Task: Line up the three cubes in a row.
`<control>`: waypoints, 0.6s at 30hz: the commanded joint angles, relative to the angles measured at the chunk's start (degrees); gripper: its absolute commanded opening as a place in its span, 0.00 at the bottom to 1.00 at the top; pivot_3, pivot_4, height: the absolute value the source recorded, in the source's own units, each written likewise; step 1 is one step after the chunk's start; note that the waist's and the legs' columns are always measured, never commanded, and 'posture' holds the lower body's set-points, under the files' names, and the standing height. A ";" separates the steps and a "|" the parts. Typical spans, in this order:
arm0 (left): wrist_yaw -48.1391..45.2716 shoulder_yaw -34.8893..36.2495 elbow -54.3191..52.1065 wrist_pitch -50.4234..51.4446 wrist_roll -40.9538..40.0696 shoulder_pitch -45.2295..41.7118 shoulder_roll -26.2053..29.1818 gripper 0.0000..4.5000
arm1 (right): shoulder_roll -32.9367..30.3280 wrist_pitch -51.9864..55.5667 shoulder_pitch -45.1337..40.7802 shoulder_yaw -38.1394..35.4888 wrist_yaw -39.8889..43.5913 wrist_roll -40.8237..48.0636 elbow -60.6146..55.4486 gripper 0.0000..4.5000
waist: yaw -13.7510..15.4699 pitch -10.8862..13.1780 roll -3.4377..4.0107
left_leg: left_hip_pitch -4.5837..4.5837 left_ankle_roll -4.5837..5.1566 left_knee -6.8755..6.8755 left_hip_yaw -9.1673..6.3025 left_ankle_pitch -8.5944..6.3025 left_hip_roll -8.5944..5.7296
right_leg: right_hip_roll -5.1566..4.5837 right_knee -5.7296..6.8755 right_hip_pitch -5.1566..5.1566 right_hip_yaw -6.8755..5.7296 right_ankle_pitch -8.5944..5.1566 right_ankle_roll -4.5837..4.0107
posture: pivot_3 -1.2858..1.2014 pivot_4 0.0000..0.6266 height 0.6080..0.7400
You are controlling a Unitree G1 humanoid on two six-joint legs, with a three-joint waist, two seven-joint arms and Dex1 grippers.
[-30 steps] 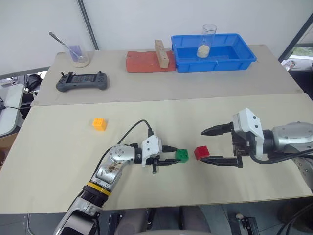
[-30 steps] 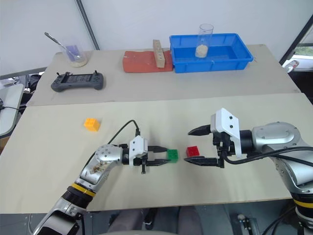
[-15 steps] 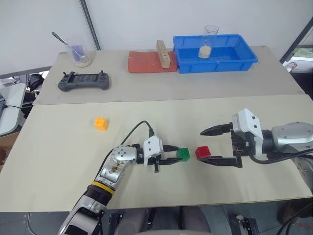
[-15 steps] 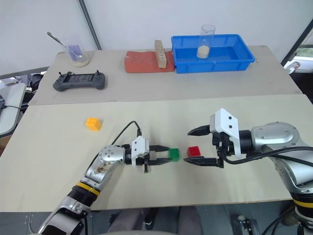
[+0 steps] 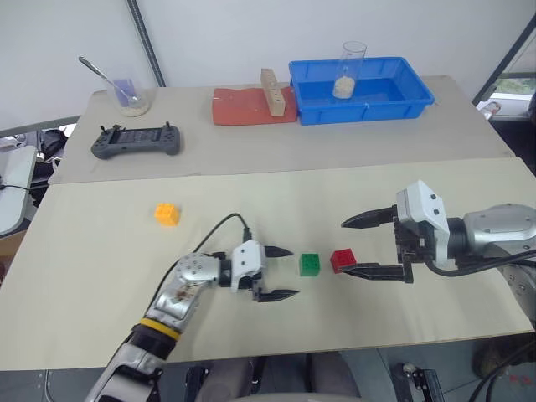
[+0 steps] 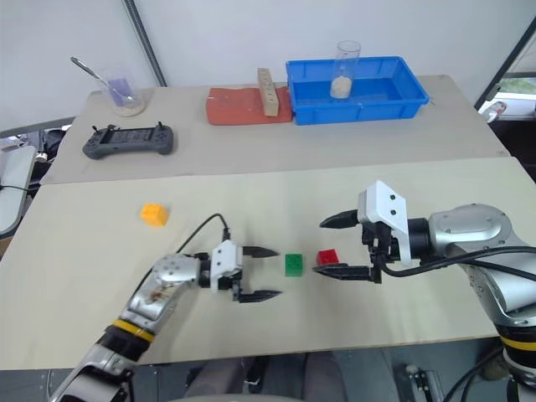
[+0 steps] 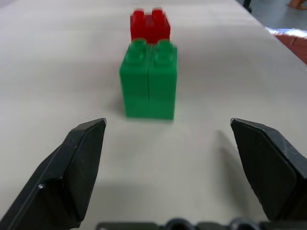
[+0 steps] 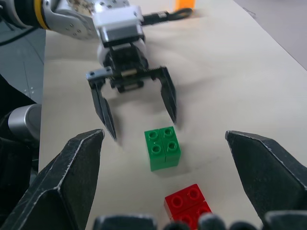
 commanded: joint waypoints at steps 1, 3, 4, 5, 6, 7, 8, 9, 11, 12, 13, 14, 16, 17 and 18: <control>3.24 5.99 -9.56 4.13 -3.46 5.10 3.58 0.98 | 0.77 -1.69 -2.78 0.32 0.92 -0.33 0.44 1.00 | -0.26 0.00 0.02 | 0.00 0.01 0.00 0.00 -0.01 0.00 | 0.00 0.01 0.00 0.00 0.00 0.00 | 0.52 0.24 1.00; 7.84 11.03 -14.60 6.54 -4.32 9.97 4.82 0.98 | 1.97 -1.24 -4.89 1.57 0.74 -0.33 0.80 1.00 | -0.45 0.00 0.02 | 0.00 0.02 -0.01 0.01 -0.02 0.01 | 0.00 0.01 -0.02 0.00 0.00 0.00 | 0.52 0.24 1.00; 10.46 13.43 -16.47 7.39 -4.40 12.35 4.81 0.98 | 2.73 -0.74 -5.94 2.03 0.55 -0.05 0.83 1.00 | -0.30 0.00 0.03 | 0.02 0.03 -0.01 0.04 -0.05 0.02 | 0.01 -0.01 -0.02 0.00 0.00 0.00 | 0.52 0.24 1.00; 14.36 16.66 -17.85 7.25 -3.70 15.79 4.02 0.98 | 4.05 0.86 -7.77 2.59 -0.44 0.85 0.68 1.00 | -0.26 0.00 0.02 | 0.04 0.03 -0.01 0.04 -0.05 0.01 | 0.01 -0.01 -0.01 -0.01 0.00 0.00 | 0.52 0.24 1.00; 17.82 19.14 -18.80 6.77 -2.74 18.63 3.01 0.98 | 5.20 2.23 -9.39 3.10 -1.32 1.50 0.57 1.00 | -0.20 0.00 0.03 | 0.03 -0.01 -0.01 0.05 -0.07 0.03 | 0.03 -0.03 -0.02 -0.02 0.00 0.00 | 0.52 0.24 1.00; 20.94 21.15 -19.64 6.04 -1.72 21.04 1.92 0.98 | 6.28 3.37 -10.89 3.58 -2.18 1.91 0.50 1.00 | -0.21 0.00 0.02 | 0.05 -0.03 -0.01 0.05 -0.10 0.02 | 0.02 -0.04 0.01 -0.01 0.00 0.00 | 0.52 0.24 1.00; 22.92 22.05 -20.30 5.66 -1.00 22.39 1.20 0.98 | 6.87 4.05 -11.76 3.78 -2.59 2.08 0.55 1.00 | -0.17 0.00 0.02 | 0.05 -0.20 -0.01 0.09 -0.21 0.02 | -0.02 -0.07 0.02 0.01 0.00 0.00 | 0.52 0.24 1.00; 25.36 23.08 -21.16 5.92 -0.68 23.92 -0.12 0.98 | 8.07 4.93 -13.13 3.92 -3.52 2.50 0.77 1.00 | 0.04 0.00 0.01 | 0.05 -0.20 -0.01 0.09 -0.22 0.02 | -0.03 -0.06 0.02 0.01 0.00 0.00 | 0.52 0.24 1.00; 32.52 26.00 -22.82 6.13 0.29 27.17 -4.46 0.98 | 11.58 7.39 -17.43 4.60 -6.54 3.18 1.63 1.00 | 0.27 0.02 -0.01 | 0.05 -0.30 0.00 0.10 -0.27 0.02 | -0.01 -0.07 0.01 -0.02 0.01 -0.01 | 0.52 0.24 1.00; 34.74 26.83 -23.36 6.40 0.61 28.03 -5.91 0.98 | 12.71 8.21 -18.76 4.76 -7.41 3.25 1.89 1.00 | 0.47 0.02 -0.02 | 0.05 -0.31 0.00 0.13 -0.28 0.00 | 0.00 -0.07 0.03 -0.01 0.01 -0.02 | 0.52 0.24 1.00; 36.57 27.53 -23.66 6.81 0.67 28.36 -7.13 0.98 | 13.66 8.85 -19.80 4.85 -8.19 3.23 2.07 1.00 | 0.79 0.04 -0.05 | 0.05 -0.33 0.01 0.14 -0.29 0.00 | -0.01 -0.07 0.04 -0.02 0.01 -0.01 | 0.52 0.24 1.00; 38.85 28.76 -22.91 7.44 0.59 27.77 -8.33 0.98 | 15.47 9.89 -21.78 5.18 -10.01 3.09 2.73 1.00 | 1.09 0.04 -0.05 | 0.06 -0.35 0.02 0.14 -0.29 0.01 | 0.00 -0.07 0.00 -0.05 0.02 -0.01 | 0.52 0.24 1.00; 42.11 30.46 -21.34 7.78 0.84 26.37 -9.63 0.98 | 18.11 11.55 -24.92 5.76 -12.56 2.98 3.88 1.00 | 1.42 0.04 -0.06 | 0.16 -0.36 0.02 0.14 -0.29 0.02 | 0.02 -0.07 -0.08 -0.07 0.02 -0.01 | 0.52 0.24 1.00; 43.09 30.94 -20.09 8.03 0.84 25.07 -9.79 0.98 | 19.55 12.62 -26.39 5.65 -13.56 3.69 4.27 1.00 | 1.50 0.04 -0.06 | 0.15 -0.39 0.02 0.14 -0.28 0.02 | 0.03 -0.06 -0.10 -0.08 0.02 -0.02 | 0.52 0.24 1.00; 43.66 31.15 -19.03 8.07 0.94 23.95 -9.72 0.98 | 20.62 13.52 -27.46 5.53 -14.32 4.24 4.43 1.00 | 1.63 0.04 -0.05 | 0.14 -0.41 0.02 0.14 -0.28 0.01 | 0.06 -0.03 -0.13 -0.08 0.02 -0.02 | 0.52 0.24 1.00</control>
